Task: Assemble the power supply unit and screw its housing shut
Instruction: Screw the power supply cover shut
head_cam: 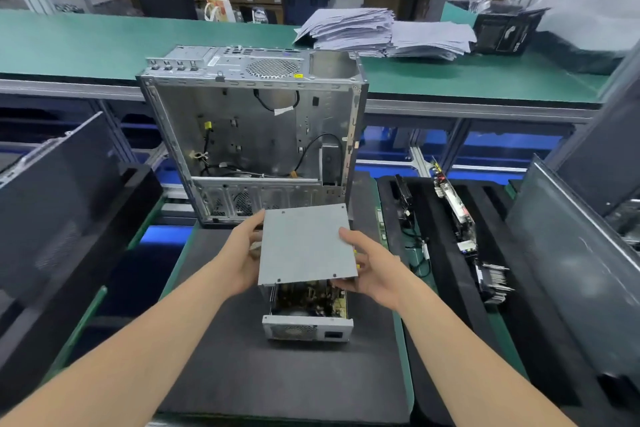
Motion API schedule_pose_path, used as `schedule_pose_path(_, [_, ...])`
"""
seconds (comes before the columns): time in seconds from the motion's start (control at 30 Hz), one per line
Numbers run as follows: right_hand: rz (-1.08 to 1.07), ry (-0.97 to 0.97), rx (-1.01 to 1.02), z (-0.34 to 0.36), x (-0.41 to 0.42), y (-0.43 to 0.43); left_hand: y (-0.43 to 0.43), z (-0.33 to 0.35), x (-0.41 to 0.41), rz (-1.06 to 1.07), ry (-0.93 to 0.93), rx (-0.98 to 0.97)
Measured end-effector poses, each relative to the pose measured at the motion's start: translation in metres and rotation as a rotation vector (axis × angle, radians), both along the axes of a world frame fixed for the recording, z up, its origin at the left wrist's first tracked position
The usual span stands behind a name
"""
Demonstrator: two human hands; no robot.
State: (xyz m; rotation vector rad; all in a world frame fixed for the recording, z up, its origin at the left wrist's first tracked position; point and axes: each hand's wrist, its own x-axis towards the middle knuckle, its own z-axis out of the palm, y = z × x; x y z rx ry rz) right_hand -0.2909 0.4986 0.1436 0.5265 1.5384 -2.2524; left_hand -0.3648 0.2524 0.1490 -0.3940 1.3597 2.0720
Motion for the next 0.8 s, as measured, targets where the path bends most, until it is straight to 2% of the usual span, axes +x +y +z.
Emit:
schedule_pose_path(0.13, [0.000,-0.022,0.050,-0.011,0.010,0.001,-0.004,-0.008,0.002,-0.112,0.069,-0.117])
schedule_pose_path(0.23, [-0.014,-0.005,0.128,-0.015,0.016,0.003,-0.008,-0.012,0.003,-0.187,0.097,-0.123])
schedule_pose_path(0.47, [-0.006,-0.026,0.123,-0.028,0.028,0.006,-0.011,-0.022,0.008,-0.254,0.153,-0.134])
schedule_pose_path(0.8, [-0.005,-0.055,0.155,-0.034,0.031,0.003,-0.003,-0.035,0.010,-0.171,0.094,-0.177])
